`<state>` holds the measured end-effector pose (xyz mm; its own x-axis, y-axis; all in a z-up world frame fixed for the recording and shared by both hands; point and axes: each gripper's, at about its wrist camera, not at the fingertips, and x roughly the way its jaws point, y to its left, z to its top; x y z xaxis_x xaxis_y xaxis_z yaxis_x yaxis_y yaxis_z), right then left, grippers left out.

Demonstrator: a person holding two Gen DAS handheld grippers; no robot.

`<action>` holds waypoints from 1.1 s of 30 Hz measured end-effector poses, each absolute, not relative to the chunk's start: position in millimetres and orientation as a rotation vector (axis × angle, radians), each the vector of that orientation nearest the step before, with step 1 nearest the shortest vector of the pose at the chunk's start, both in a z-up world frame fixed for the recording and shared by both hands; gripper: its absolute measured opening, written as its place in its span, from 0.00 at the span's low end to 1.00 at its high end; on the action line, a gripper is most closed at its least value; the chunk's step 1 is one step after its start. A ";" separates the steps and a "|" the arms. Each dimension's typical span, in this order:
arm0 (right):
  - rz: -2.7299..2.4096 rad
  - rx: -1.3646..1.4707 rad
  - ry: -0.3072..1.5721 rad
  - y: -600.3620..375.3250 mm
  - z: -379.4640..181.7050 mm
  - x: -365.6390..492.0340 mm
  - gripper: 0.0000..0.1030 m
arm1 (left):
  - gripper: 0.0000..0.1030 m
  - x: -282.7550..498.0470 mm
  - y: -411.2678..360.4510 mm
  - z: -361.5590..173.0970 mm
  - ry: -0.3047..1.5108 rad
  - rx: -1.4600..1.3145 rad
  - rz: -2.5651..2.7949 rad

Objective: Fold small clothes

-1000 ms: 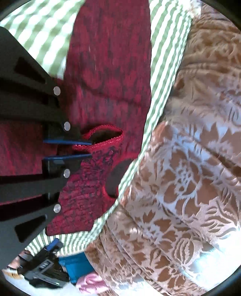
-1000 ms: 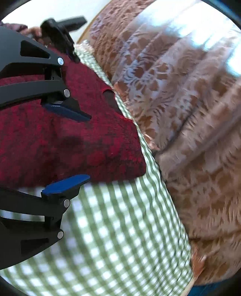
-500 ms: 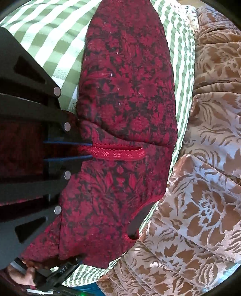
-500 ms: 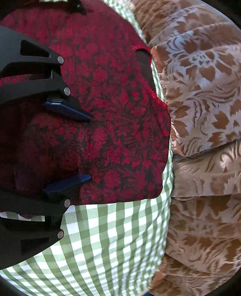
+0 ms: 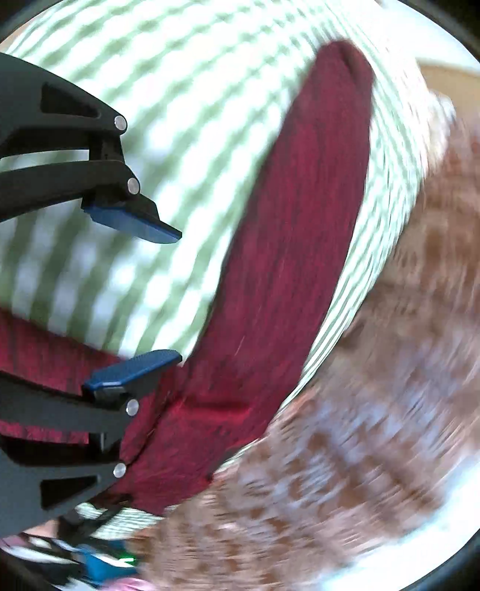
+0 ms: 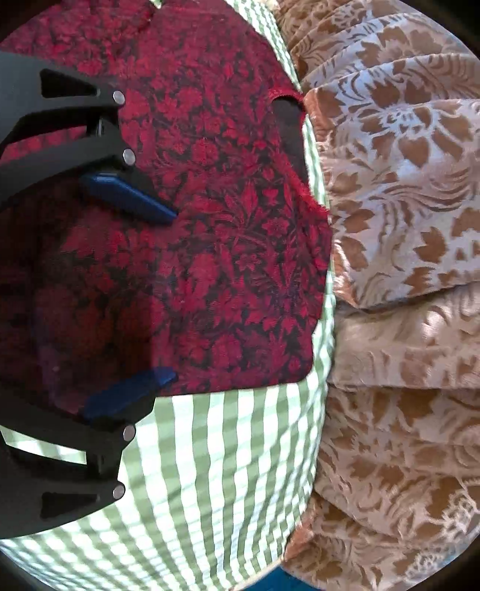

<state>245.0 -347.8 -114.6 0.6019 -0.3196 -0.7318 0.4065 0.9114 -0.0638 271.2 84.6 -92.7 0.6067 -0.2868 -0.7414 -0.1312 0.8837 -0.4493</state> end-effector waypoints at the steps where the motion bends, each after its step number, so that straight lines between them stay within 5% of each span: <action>1: -0.403 0.121 0.807 -342.5 -109.8 238.1 0.79 | 0.58 268.2 103.2 -95.9 0.916 -0.532 -0.073; 9: -0.186 0.063 0.799 -276.6 -112.1 207.9 0.83 | 0.57 253.2 238.6 -119.1 0.852 -0.777 0.174; 18: -0.158 0.061 0.904 -256.1 -148.8 216.4 0.97 | 0.57 286.0 297.5 -131.6 0.855 -0.875 0.228; 24: -0.168 0.047 0.885 -254.4 -150.8 215.4 0.97 | 0.30 320.3 308.7 -149.7 0.871 -0.936 0.215; 29: -0.170 0.045 0.883 -254.1 -150.7 214.4 0.97 | 0.28 340.4 311.7 -158.2 0.861 -0.950 0.252; 31: -0.173 0.041 0.883 -253.7 -150.7 214.2 0.97 | 0.14 348.1 308.0 -155.6 0.865 -0.923 0.265; 33: -0.174 0.039 0.884 -254.0 -151.1 213.8 0.97 | 0.11 351.1 300.4 -144.9 0.843 -0.890 0.249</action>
<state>213.8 -254.0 -151.1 0.6211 -0.1351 -0.7720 0.1676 0.9851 -0.0376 351.1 300.4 -144.9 0.6612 -0.1398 -0.7371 -0.5177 0.6260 -0.5832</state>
